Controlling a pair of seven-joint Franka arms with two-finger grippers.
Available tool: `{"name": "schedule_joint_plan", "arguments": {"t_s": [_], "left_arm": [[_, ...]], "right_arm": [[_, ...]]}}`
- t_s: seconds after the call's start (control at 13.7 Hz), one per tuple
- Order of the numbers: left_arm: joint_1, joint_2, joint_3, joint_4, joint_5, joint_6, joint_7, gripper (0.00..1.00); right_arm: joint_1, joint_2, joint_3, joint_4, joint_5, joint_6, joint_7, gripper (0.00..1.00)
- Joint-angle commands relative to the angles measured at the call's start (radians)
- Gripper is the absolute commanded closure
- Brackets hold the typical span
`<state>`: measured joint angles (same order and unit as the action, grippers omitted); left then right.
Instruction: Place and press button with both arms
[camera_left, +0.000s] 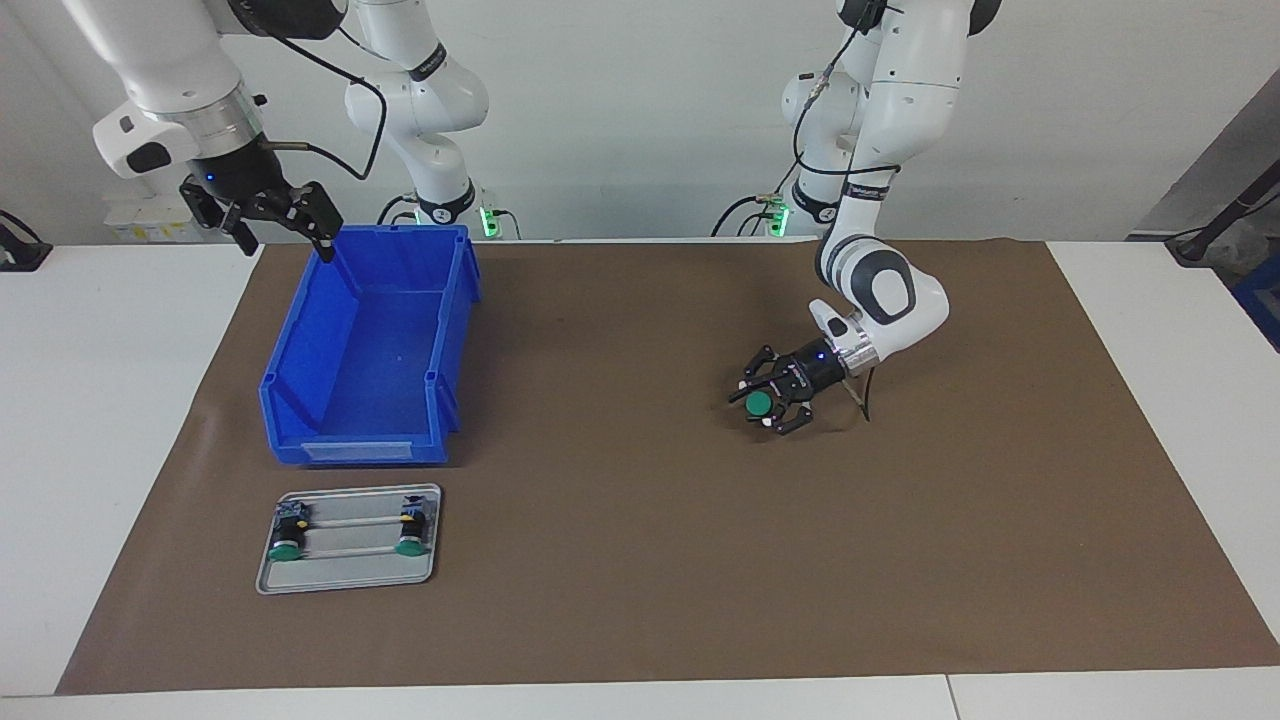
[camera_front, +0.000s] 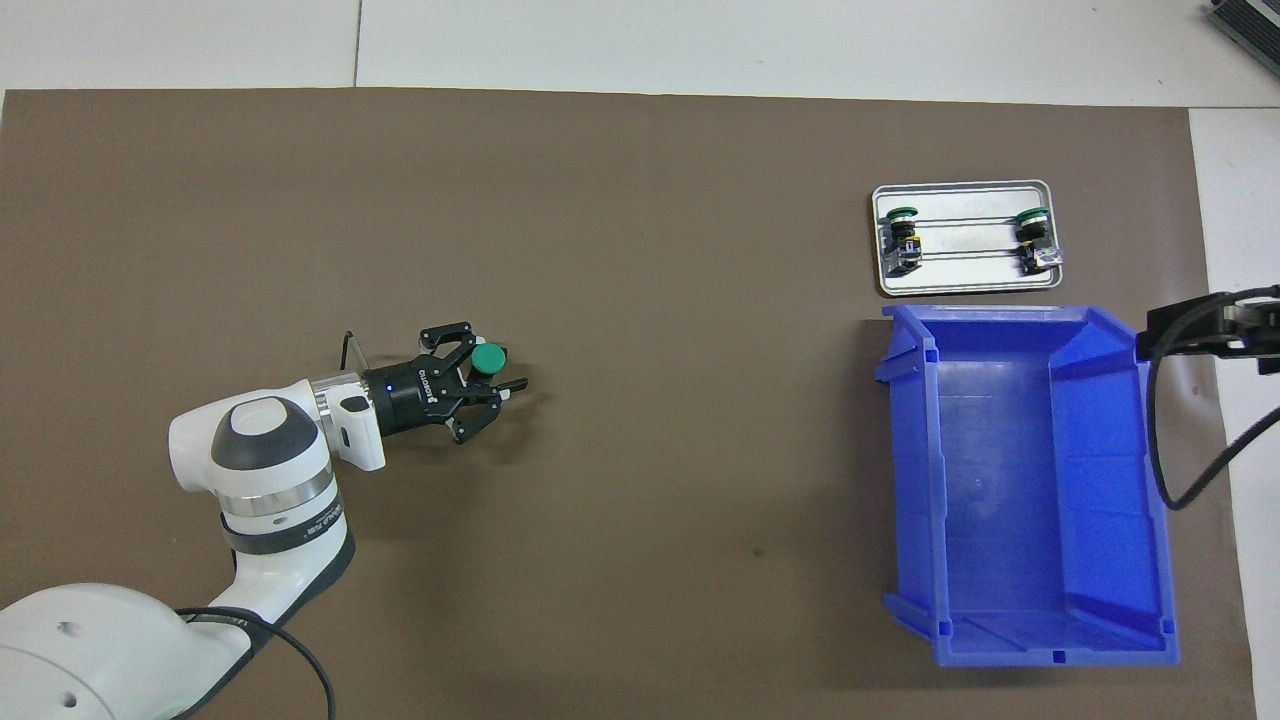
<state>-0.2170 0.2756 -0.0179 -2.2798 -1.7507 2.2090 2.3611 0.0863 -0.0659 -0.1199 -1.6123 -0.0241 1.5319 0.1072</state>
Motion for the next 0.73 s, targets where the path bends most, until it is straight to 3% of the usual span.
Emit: {"name": "schedule_joint_plan", "arguments": {"t_s": [0.0,0.66], "left_arm": [[-0.005,-0.016,0.009,-0.038,-0.018,-0.001,0.027,0.56],[0.047,-0.041,0.012,-0.104,-0.016,-0.083,0.121,0.61]], "right_arm": [[0.000,-0.020,0.002,-0.024,-0.008,0.011,0.009,0.00],[-0.002,-0.020,0.002,-0.024,-0.008,0.011,0.008,0.00]]}}
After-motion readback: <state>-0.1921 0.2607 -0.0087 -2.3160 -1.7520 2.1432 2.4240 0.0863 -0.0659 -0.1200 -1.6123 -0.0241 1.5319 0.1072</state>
